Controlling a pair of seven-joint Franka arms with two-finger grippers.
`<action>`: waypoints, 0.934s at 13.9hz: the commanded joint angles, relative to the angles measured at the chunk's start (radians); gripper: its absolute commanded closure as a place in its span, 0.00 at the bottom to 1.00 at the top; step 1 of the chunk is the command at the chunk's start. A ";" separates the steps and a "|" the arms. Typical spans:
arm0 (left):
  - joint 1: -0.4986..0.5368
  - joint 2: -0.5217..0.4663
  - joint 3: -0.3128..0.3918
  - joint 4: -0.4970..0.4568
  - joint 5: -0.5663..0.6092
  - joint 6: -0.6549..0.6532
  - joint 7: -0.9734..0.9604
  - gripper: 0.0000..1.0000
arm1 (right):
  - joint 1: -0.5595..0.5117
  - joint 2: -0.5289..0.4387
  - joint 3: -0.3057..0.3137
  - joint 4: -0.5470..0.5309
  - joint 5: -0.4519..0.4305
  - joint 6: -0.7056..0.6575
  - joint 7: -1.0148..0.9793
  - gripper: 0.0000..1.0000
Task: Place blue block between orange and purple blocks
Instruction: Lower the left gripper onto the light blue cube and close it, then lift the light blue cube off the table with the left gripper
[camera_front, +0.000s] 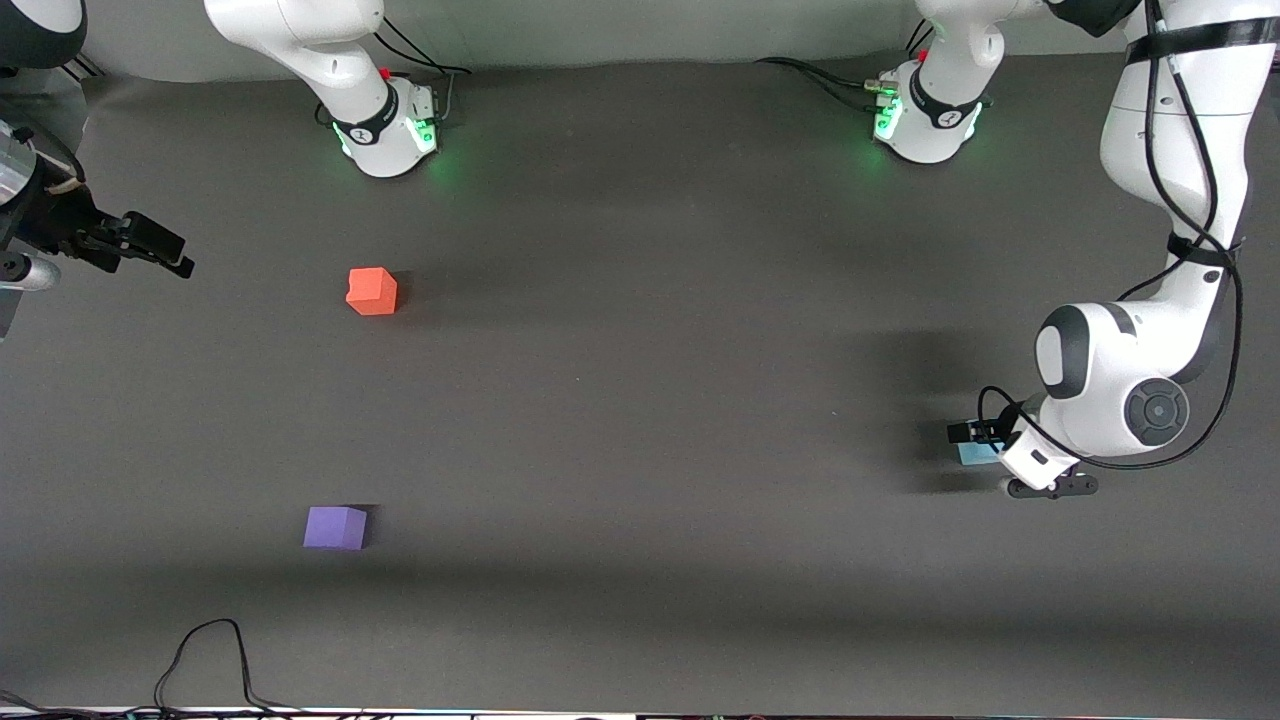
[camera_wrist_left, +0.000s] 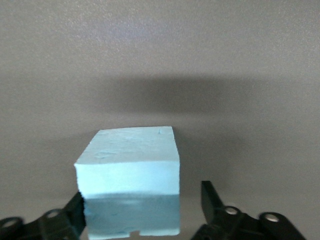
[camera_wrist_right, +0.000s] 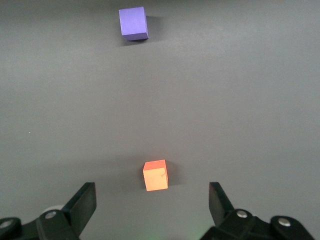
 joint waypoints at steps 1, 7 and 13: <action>-0.005 -0.050 0.008 -0.037 -0.009 0.008 0.022 0.77 | 0.001 0.013 0.005 0.003 0.001 0.030 -0.021 0.00; -0.004 -0.454 0.011 -0.063 0.019 -0.402 -0.001 0.75 | 0.001 0.025 0.008 0.000 0.001 0.016 -0.027 0.00; -0.021 -0.737 -0.019 -0.046 0.004 -0.645 -0.046 0.72 | 0.004 0.046 0.012 0.000 0.009 0.062 -0.024 0.00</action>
